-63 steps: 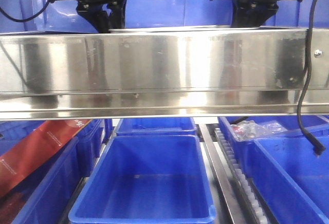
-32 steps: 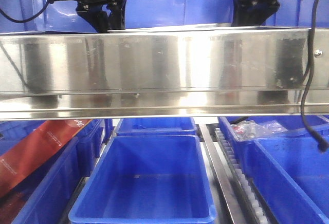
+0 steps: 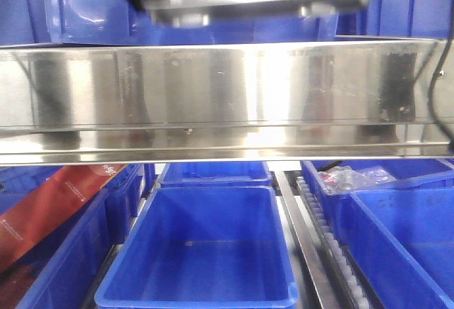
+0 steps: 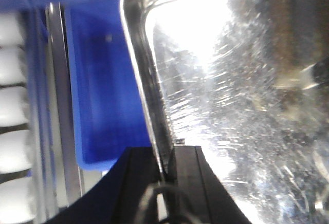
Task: Stack silver trays without gaps
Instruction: 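Lift the tray with both grippers and pull it off the shelf, then hold the tray in both grippers and start driving the base away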
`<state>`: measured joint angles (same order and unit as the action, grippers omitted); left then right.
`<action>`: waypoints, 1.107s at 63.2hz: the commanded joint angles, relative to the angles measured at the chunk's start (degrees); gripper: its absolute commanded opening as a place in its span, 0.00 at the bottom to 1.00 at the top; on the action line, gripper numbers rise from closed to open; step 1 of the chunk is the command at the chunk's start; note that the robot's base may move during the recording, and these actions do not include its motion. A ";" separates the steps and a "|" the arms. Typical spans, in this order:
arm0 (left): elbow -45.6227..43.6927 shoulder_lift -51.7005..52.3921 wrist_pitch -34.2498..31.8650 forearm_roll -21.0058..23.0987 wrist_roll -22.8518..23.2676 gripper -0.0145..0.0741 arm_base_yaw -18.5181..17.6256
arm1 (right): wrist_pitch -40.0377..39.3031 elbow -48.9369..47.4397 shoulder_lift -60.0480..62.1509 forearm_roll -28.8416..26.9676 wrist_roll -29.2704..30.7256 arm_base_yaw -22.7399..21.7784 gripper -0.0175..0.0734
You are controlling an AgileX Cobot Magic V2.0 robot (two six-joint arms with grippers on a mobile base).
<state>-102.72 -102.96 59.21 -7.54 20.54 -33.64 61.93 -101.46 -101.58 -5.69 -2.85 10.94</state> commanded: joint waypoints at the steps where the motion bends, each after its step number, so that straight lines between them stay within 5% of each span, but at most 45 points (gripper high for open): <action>1: -0.27 3.42 -0.55 -0.73 -0.59 0.18 -0.24 | -0.17 -0.19 2.52 0.62 1.33 0.18 0.10; 16: -0.27 7.83 -6.22 -1.87 -0.59 0.18 -0.24 | -3.35 -0.19 5.74 0.62 1.33 0.18 0.10; 53: -0.40 9.33 -33.38 -13.59 -0.59 0.18 -0.24 | -30.83 -1.97 7.33 0.32 1.33 0.18 0.10; 70: -0.40 9.33 -38.02 -16.12 -0.59 0.18 -0.24 | -39.27 -1.97 7.33 0.32 1.33 0.18 0.10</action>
<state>-102.72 -94.64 26.16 -23.83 20.54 -33.42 27.51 -102.77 -95.34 -4.82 -2.64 10.84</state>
